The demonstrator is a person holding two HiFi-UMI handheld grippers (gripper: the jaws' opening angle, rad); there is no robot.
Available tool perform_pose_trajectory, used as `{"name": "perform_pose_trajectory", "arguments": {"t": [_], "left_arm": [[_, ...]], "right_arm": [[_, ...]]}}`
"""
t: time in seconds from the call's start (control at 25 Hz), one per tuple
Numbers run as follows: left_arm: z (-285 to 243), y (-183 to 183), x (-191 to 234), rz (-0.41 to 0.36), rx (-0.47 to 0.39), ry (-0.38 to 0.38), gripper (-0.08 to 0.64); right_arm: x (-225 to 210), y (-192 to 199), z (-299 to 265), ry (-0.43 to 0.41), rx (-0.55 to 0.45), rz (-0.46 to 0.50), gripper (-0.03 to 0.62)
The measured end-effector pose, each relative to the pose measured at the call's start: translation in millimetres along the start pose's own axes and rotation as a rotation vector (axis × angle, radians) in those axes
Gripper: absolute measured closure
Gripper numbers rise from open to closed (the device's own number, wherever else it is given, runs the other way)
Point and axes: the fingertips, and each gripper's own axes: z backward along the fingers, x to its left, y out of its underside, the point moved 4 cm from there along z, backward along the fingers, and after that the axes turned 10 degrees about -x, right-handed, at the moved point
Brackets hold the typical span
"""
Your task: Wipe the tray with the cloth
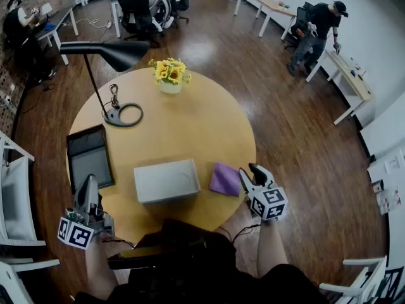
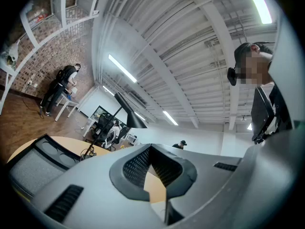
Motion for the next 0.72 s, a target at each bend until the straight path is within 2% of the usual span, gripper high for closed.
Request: {"name": "perform_pose_trajectory", "arguments": {"t": [0.04, 0.16, 0.24, 0.28, 0.36, 0.56, 0.72], "left_arm": [[-2, 3, -2, 0.005, 0.006, 0.005, 0.560], [-4, 9, -7, 0.016, 0.026, 0.015, 0.560], [-1, 12, -9, 0.018, 0.041, 0.010, 0.560], [2, 14, -9, 0.018, 0.048, 0.003, 0.560], [7, 17, -9, 0.015, 0.061, -0.017, 0.560], [18, 21, -9, 0.005, 0.088, -0.052, 0.560], [27, 25, -8, 0.020, 0.085, -0.083, 0.560]], "right_arm": [[-2, 13, -8, -0.009, 0.055, -0.005, 0.400], [-3, 57, -31, -0.036, 0.236, -0.025, 0.327], [-2, 91, -44, -0.048, 0.380, -0.034, 0.307], [-1, 108, -49, -0.049, 0.453, -0.028, 0.262], [1, 133, -58, -0.032, 0.562, 0.000, 0.252], [3, 164, -75, 0.054, 0.685, 0.039, 0.252], [0, 183, -75, 0.070, 0.652, -0.075, 0.272]]}}
